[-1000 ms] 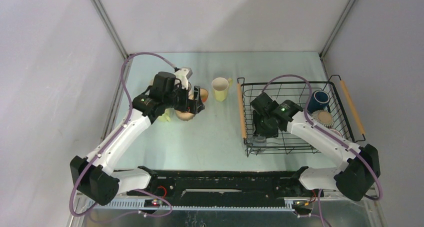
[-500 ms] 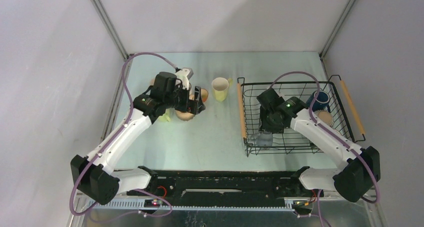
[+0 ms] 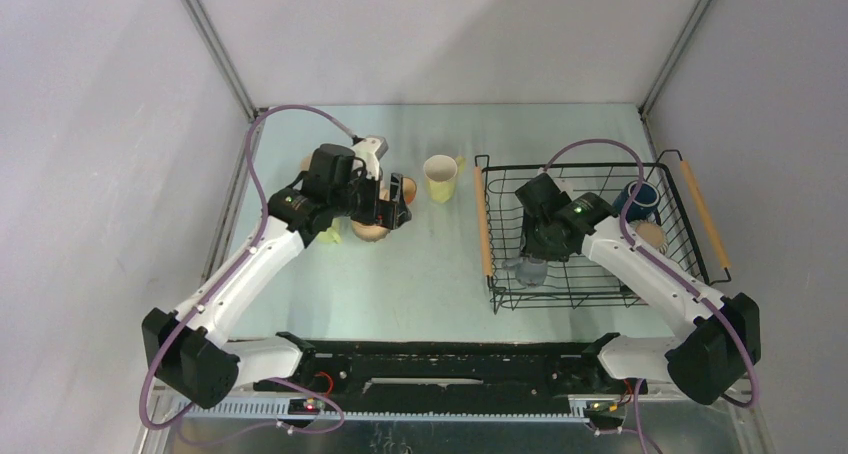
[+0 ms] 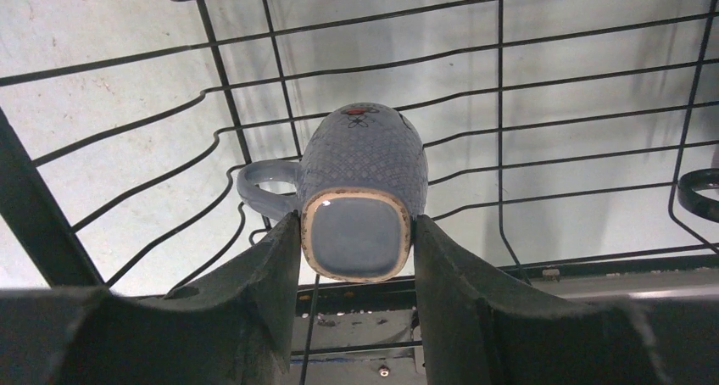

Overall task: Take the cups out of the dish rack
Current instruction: Adjust the cup in the dish rack.

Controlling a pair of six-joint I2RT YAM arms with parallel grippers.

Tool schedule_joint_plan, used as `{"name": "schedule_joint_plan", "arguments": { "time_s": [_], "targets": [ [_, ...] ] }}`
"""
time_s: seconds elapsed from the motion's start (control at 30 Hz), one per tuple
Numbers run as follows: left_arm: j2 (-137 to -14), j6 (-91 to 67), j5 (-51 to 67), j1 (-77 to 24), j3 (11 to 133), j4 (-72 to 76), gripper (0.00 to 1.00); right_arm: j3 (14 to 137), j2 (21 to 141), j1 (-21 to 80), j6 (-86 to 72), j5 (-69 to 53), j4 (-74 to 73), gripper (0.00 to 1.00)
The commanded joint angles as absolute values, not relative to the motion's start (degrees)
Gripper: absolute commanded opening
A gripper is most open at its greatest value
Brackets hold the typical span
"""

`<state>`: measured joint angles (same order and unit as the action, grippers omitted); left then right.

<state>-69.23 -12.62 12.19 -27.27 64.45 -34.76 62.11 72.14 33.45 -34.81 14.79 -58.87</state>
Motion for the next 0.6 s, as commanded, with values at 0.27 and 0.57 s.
{"name": "schedule_joint_plan", "arguments": {
  "time_s": [0.27,0.57],
  "targets": [
    [-69.2,-13.2,11.9,-28.2,62.2,-32.8,1.0,64.6,74.6,37.0,-35.9,22.5,-58.0,0.28],
    [-69.2,-13.1,11.7,-28.4,62.3,-32.9,1.0,64.7,75.9,38.5,-35.7,22.6,-58.3,0.53]
  ]
}}
